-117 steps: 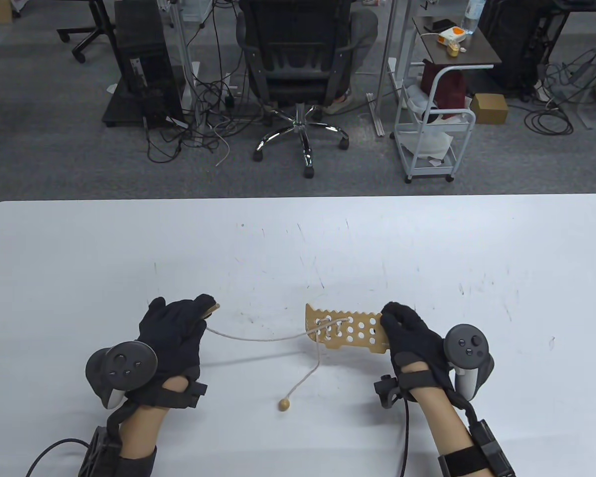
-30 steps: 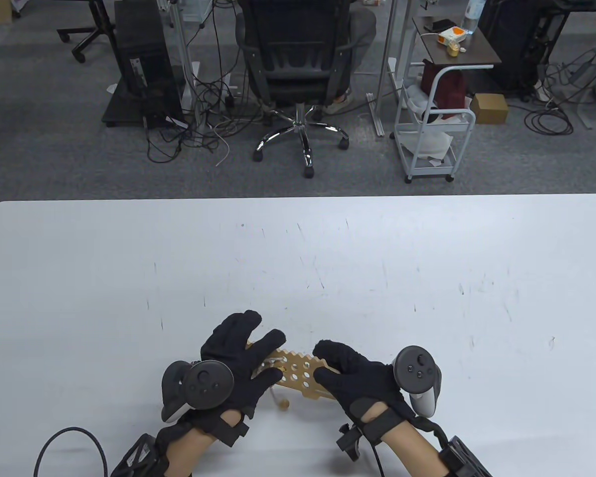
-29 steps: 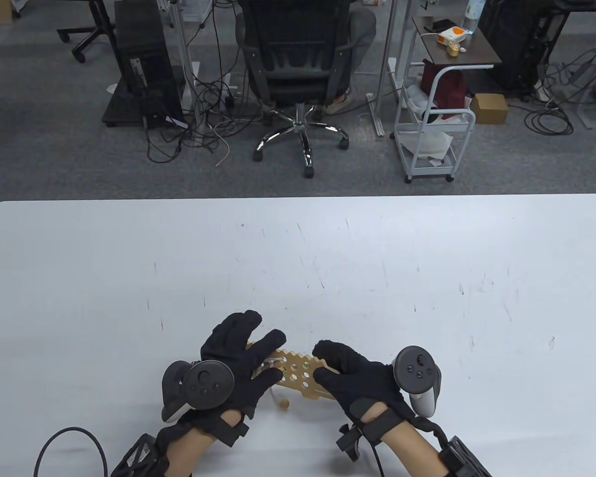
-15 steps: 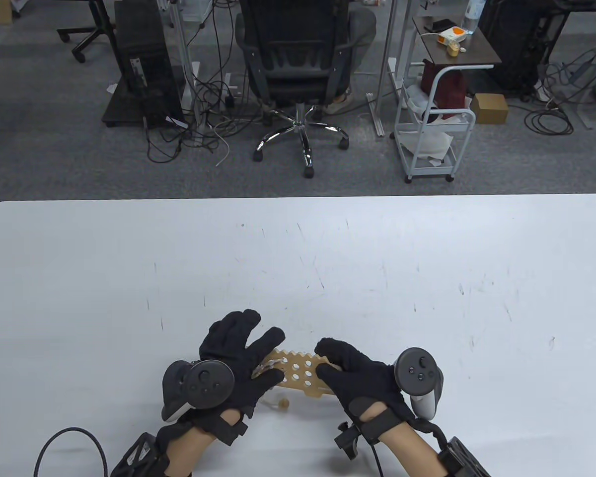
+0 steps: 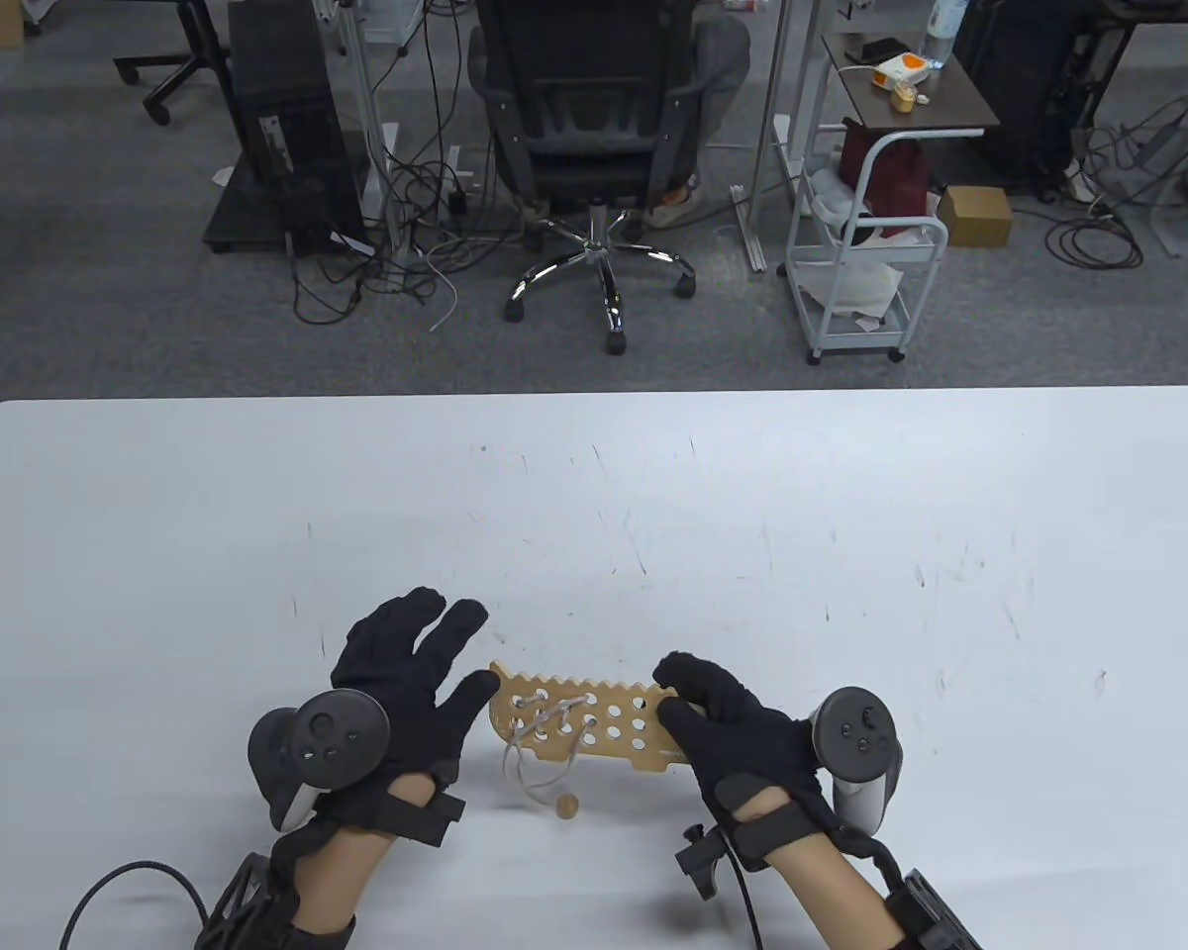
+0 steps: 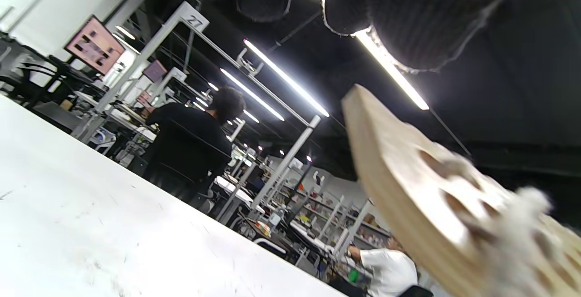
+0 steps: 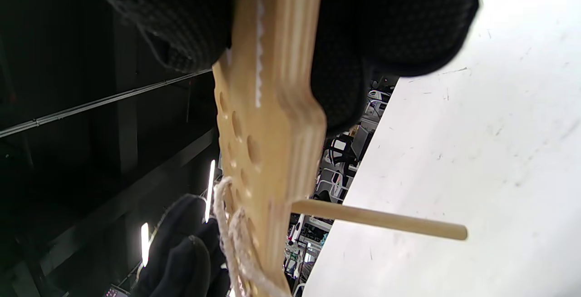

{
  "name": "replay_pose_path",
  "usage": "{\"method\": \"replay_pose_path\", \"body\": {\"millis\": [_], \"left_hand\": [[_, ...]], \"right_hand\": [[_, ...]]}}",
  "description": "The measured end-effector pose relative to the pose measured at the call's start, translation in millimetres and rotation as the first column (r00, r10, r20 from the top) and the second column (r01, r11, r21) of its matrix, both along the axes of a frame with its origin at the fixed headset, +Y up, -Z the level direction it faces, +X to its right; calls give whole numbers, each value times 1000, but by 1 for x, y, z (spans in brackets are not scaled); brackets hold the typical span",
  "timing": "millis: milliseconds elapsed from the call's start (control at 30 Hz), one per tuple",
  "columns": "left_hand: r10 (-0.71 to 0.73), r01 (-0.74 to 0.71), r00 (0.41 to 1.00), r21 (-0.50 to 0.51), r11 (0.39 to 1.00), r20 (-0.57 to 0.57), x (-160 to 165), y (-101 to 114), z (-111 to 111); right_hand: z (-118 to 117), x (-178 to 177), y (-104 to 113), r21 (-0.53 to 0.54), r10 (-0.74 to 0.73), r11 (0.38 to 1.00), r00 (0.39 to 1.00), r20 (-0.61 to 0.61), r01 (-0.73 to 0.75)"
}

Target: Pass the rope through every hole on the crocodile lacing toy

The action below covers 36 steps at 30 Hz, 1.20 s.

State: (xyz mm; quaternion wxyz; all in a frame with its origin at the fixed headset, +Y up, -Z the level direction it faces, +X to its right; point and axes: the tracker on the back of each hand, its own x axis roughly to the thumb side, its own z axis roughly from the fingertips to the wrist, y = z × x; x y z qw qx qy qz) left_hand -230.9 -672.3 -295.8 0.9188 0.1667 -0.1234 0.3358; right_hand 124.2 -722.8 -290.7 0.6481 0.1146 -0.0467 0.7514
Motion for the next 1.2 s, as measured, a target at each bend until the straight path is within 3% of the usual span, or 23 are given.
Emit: {"method": "replay_pose_path", "body": {"millis": [300,467,700,900,1200], "left_hand": [[121,-123,992,-122,985,-18,-10,-20,-16],[166,-148,984,-223,964,66,-3,-35,-24],[169,-102,960,-283,954,224,16,-47,-26],[291,-123,879,-409,904,378,34,-54,-23],[420,-122,750,-516,848,512,55,-55,-13]], "right_hand": [[-1,3,2,-9,-79,997,997,-16,79],[0,2,3,-16,-115,993,993,-37,115],[1,-1,3,-36,-173,985,981,-83,171],[2,-5,4,-58,-211,977,970,-119,205],[4,-10,4,-72,-225,974,960,-163,216]]}}
